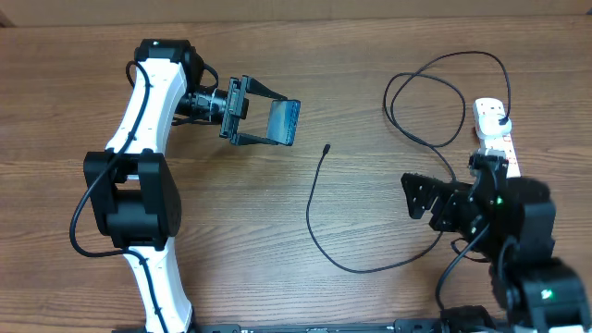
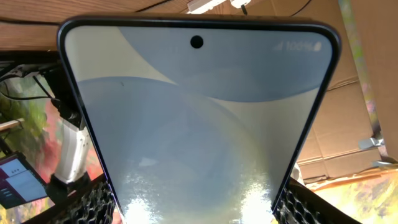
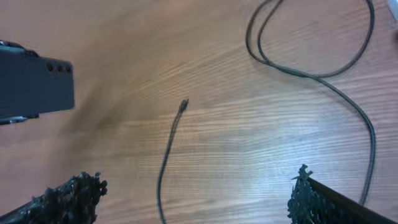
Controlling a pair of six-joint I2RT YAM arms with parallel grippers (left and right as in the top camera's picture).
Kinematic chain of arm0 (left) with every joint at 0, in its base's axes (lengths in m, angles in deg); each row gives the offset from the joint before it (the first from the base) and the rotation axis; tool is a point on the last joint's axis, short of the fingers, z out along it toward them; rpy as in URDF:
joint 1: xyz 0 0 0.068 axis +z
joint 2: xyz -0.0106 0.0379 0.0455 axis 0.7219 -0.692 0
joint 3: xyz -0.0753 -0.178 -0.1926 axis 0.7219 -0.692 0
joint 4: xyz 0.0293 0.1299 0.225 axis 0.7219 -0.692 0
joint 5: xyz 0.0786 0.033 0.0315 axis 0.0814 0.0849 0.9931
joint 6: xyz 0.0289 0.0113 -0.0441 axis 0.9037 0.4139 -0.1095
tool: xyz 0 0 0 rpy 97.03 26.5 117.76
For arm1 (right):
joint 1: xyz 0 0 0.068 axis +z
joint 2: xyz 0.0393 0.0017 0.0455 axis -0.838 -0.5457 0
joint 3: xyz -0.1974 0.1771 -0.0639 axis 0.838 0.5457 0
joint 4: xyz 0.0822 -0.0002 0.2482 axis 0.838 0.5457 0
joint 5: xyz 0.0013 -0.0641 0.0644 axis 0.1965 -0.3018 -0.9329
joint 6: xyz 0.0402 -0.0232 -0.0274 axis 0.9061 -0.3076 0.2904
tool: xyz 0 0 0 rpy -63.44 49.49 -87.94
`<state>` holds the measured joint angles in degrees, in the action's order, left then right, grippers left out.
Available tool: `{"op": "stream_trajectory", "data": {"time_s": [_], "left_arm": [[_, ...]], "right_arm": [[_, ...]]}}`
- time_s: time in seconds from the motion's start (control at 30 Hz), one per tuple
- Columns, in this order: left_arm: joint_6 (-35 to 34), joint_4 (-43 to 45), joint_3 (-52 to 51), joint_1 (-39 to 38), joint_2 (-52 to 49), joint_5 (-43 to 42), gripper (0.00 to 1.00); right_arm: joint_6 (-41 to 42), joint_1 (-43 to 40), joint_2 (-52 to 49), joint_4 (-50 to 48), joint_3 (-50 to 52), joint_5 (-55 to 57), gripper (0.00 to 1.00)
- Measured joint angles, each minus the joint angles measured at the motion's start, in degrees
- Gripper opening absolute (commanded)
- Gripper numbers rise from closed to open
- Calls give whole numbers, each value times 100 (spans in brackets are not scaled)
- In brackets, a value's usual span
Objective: Plug charger to phone and switch on socket
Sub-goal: 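Raise the right gripper and move it left toward the phone, then bring the right gripper to the phone's bottom edge and grasp it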
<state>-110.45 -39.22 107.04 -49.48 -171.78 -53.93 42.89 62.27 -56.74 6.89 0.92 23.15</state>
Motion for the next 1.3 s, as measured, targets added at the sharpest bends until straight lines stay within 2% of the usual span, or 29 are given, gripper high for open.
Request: {"op": "stream_trajectory", "data": {"time_s": [0.27, 0.57, 0.97, 1.1, 1.3], "left_arm": [[0, -4, 0, 0, 0, 4, 67], [-2, -4, 0, 0, 0, 2, 67], [0, -2, 0, 0, 0, 57, 68], [-9, 0, 0, 0, 0, 138, 68], [-389, 201, 0, 0, 0, 756, 67]], "right_arm": [[-133, 0, -1123, 1530, -1733, -72, 100], [-190, -2, -1869, 2288, -2953, -518, 100], [-188, -17, -1897, 2323, -3126, -492, 100], [-190, -31, -1919, 2284, -3126, -487, 95], [-127, -46, -2256, 2277, -3126, -516, 93]]}}
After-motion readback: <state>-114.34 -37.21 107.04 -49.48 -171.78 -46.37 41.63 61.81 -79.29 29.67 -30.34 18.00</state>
